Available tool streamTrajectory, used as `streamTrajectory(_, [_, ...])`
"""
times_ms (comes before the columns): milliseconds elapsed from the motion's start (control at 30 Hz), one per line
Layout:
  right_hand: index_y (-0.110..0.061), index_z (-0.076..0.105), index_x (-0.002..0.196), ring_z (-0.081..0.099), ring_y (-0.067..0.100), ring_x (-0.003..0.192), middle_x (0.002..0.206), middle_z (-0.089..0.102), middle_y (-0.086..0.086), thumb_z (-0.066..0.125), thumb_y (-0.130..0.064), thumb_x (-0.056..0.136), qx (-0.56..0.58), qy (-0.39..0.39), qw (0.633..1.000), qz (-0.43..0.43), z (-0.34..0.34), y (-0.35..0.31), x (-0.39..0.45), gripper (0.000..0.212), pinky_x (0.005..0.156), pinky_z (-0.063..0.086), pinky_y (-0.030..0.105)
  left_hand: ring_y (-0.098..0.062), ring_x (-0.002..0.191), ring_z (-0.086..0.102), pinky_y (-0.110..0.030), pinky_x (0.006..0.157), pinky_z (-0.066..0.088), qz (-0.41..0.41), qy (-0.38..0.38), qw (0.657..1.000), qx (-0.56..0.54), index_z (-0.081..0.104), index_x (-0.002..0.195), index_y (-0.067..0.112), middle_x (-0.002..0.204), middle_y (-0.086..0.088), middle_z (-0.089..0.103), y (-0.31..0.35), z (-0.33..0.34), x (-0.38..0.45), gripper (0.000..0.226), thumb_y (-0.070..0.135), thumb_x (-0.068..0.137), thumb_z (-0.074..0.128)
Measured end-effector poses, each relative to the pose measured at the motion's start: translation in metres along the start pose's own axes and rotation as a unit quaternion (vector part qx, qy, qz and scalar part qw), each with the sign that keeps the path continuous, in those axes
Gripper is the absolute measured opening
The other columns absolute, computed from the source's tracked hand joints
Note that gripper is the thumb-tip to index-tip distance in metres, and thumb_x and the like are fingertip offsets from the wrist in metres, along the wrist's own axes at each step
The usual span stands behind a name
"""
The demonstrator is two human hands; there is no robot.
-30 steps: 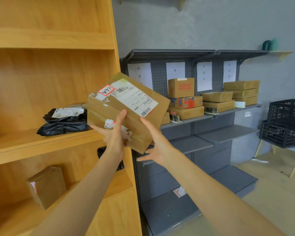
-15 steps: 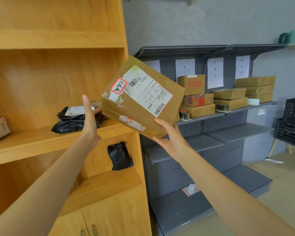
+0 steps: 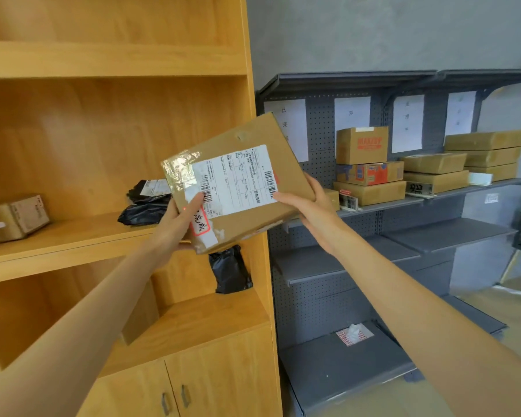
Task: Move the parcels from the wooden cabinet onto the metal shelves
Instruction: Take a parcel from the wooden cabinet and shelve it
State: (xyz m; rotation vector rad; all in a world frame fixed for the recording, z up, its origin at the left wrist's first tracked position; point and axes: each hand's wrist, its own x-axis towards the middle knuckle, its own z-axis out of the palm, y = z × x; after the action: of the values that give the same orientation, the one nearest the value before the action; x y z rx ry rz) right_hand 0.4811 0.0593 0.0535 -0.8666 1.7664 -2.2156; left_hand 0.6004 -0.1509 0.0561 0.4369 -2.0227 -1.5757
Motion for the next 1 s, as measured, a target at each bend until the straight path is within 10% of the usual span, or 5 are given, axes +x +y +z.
streamTrajectory(433, [-0.034,0.008,0.152,0.048,0.016,0.125,0.139,0.049,-0.004,0.089,-0.036,0.056,0.124,0.107,0.986,0.005,0.079,0.038,0.016,0.125,0.109,0.036,0.051,-0.026,0.096,0.064,-0.058,0.088,0.049,-0.005,0.02,0.99,-0.137,-0.012,0.145,0.049,0.115,0.005,0.058,-0.039,-0.017,0.011,0.085,0.047,0.091,0.053])
streamTrajectory(700, [-0.033,0.035,0.137,0.059,0.016,0.112,0.126,0.061,0.0,0.078,-0.023,0.078,0.113,0.13,0.985,-0.028,0.093,0.047,0.028,0.073,0.096,0.05,0.04,-0.032,0.131,0.04,-0.06,0.092,0.047,-0.05,-0.031,0.996,-0.067,0.033,0.133,0.032,0.136,-0.003,0.044,-0.057,-0.077,0.037,0.072,0.065,0.074,0.057])
streamTrajectory(1000, [-0.026,0.036,0.139,0.062,0.017,0.108,0.127,0.06,-0.003,0.082,-0.037,0.069,0.037,0.128,0.99,0.036,0.095,0.061,0.031,0.084,0.087,0.051,0.036,-0.025,0.102,0.061,-0.048,0.086,0.054,-0.045,-0.114,0.99,-0.074,0.04,0.125,0.029,0.114,0.003,0.053,-0.068,-0.075,0.066,0.093,0.052,0.046,0.084])
